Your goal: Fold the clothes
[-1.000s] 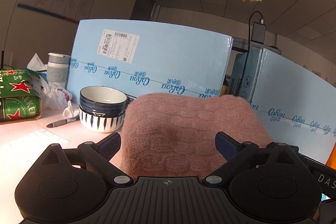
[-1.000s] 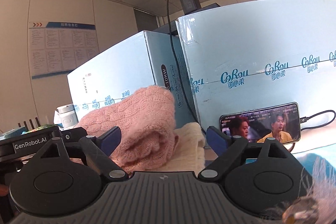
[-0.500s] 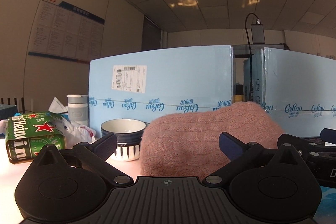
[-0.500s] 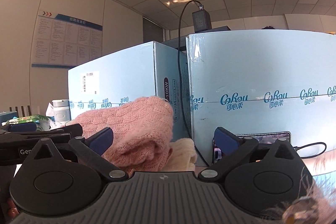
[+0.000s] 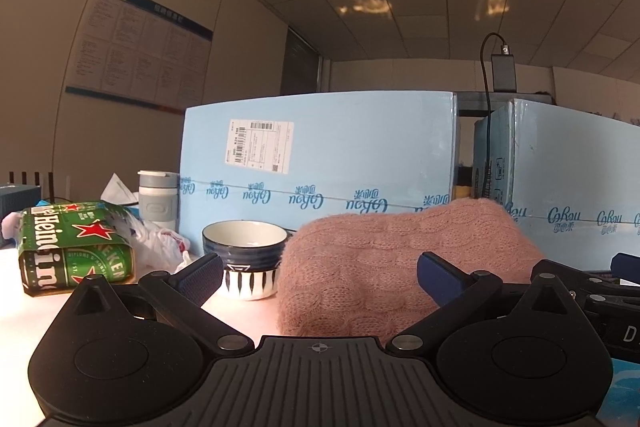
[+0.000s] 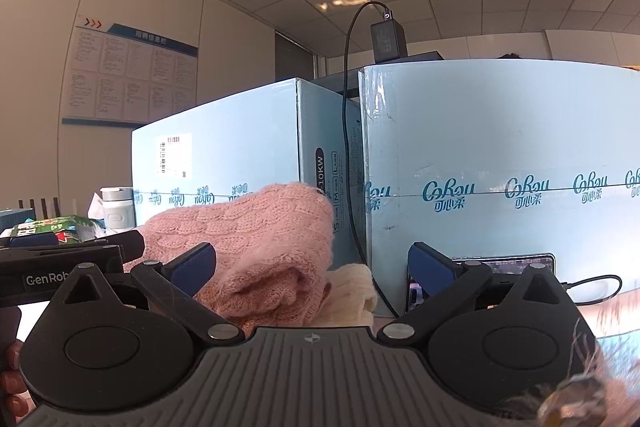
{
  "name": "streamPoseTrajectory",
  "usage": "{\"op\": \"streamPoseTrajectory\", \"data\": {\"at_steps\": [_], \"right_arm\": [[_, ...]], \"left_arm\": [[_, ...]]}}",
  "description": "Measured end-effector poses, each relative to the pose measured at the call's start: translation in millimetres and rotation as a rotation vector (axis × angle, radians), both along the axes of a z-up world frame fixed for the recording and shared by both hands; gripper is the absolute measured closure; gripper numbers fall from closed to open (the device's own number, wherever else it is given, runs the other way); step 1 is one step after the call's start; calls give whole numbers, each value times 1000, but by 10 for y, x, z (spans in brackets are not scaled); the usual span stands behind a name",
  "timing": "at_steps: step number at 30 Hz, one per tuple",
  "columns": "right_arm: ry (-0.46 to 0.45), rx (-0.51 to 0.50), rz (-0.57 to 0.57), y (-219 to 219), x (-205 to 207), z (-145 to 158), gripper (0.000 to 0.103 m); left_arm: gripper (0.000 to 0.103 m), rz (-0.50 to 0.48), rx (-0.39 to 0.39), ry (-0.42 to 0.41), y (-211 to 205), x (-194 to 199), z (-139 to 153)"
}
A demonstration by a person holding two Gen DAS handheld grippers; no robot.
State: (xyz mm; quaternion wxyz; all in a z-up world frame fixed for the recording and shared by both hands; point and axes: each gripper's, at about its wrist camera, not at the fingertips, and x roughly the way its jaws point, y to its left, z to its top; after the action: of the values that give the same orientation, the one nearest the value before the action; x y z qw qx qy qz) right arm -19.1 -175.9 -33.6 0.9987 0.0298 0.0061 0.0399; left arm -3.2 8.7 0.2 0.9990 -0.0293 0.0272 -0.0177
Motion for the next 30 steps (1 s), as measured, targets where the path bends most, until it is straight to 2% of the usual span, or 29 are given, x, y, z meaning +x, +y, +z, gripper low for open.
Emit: {"op": "streamPoseTrajectory", "data": {"at_steps": [30], "right_arm": [[0,-4,0,11,12,-3,0]], "left_arm": [[0,-14,-15,20,9,0,1]]}}
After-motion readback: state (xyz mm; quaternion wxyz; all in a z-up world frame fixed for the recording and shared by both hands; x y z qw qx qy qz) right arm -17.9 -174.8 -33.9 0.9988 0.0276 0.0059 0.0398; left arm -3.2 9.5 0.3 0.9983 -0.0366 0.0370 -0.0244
